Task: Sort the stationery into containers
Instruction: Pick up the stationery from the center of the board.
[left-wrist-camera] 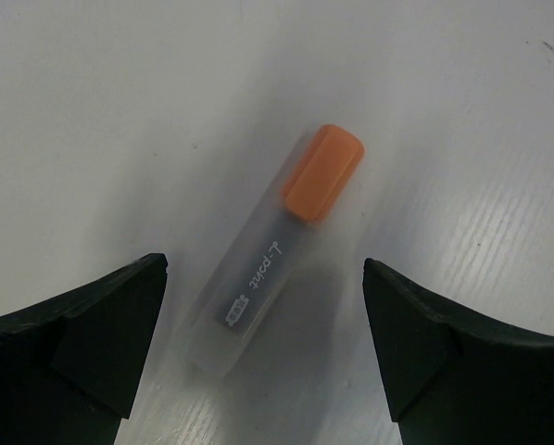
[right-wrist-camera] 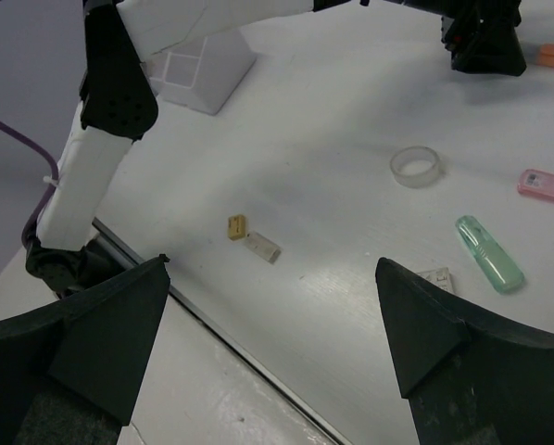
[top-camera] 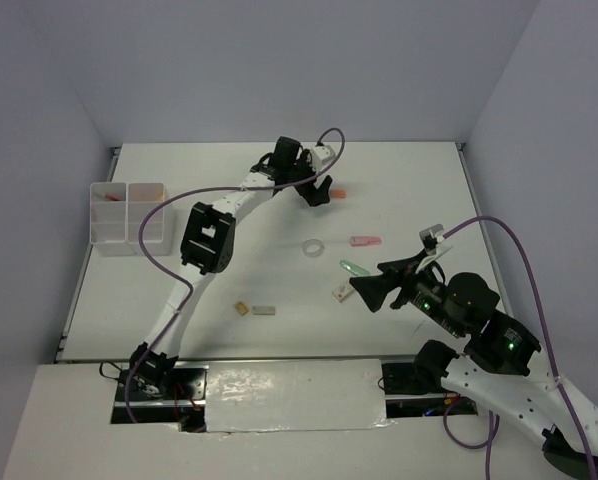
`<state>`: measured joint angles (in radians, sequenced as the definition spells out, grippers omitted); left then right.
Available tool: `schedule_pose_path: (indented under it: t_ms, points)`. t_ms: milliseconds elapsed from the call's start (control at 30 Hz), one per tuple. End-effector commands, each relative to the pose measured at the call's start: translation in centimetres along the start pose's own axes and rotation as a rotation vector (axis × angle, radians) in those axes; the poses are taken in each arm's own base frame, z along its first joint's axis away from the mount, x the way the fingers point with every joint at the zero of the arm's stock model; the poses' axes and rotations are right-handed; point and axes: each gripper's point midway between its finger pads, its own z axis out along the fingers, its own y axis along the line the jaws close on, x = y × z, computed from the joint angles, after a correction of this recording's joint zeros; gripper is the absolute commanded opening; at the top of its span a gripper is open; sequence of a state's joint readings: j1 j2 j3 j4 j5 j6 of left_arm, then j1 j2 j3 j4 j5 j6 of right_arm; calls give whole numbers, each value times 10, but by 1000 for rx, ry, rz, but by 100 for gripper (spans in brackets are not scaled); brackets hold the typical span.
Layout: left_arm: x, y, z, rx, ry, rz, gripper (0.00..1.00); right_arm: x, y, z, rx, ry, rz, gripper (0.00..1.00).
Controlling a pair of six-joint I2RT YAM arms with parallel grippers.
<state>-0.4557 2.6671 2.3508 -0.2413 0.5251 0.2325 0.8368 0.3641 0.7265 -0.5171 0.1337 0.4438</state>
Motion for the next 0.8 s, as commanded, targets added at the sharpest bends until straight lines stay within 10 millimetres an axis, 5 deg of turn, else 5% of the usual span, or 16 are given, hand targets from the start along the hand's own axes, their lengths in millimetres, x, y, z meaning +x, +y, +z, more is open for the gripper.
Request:
schedule_pose_path:
  t_ms: [0,267,433,600,733,767]
  points:
    - [-23,-4,12,-44,-36,61,99,-15,11,-2,-46,-41,-13,100]
    - [-16,-25,16,3,19,37,99,-24,13,-12,-54,-65,-33,100]
    - [7,-33,18,-38,137,48,94,-31,15,-22,-67,-89,-31,100]
    - [15,-38,18,-48,178,51,63,-35,18,-29,-86,-105,-23,100]
    - [23,-29,16,-122,208,28,56,-36,17,-33,-87,-115,-22,100]
    - [23,-29,15,-135,213,26,47,-35,17,-33,-84,-111,-22,100]
